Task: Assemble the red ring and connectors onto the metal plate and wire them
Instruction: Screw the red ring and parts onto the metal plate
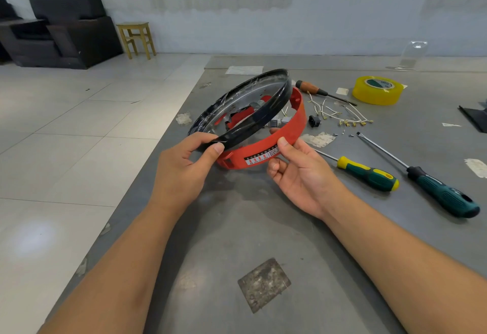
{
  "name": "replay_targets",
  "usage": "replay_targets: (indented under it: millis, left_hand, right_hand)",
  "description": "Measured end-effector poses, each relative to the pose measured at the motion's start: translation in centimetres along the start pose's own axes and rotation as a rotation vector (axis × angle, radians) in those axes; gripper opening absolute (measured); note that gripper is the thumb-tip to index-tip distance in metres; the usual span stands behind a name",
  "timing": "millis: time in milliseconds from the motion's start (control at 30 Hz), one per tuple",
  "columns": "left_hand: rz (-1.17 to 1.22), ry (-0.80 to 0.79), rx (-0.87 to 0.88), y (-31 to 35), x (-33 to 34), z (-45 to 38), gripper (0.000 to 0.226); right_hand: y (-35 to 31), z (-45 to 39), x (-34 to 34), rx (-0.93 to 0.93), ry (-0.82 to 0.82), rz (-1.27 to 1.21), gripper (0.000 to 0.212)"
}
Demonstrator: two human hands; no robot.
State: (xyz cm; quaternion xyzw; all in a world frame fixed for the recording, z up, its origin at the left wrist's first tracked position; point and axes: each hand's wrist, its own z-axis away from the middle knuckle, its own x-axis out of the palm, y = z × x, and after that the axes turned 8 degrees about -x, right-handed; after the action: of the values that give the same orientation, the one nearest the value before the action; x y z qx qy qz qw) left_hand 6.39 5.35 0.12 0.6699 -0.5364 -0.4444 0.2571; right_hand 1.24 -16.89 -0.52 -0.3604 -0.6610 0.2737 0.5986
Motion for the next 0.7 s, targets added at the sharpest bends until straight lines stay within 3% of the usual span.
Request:
replay_targets:
  millis: [267, 367, 533, 700]
  left_hand:
    - [-0.052, -0.031, 0.075, 0.5, 0.4, 0.1, 0.021]
    - [-0.061, -0.028, 0.100, 0.4, 0.6, 0.2, 0.025]
    - [-0.185, -0.038, 0.221, 0.4, 1.4, 0.4, 0.017]
    - [-0.375, -0.080, 0.379, 0.2, 1.6, 0.3, 0.019]
  right_hand:
    - [0.4, 0.5, 0.7, 0.001, -0.051, 0.102, 0.038]
    - [1.2, 0.6, 1.6, -0.026, -0.016, 0.176, 0.032]
    - [1.7, 0.9, 2.1, -0.003, 0.025, 0.080, 0.031]
    - [1.5, 1.2, 2.0, 0.056, -0.011, -0.010, 0.048]
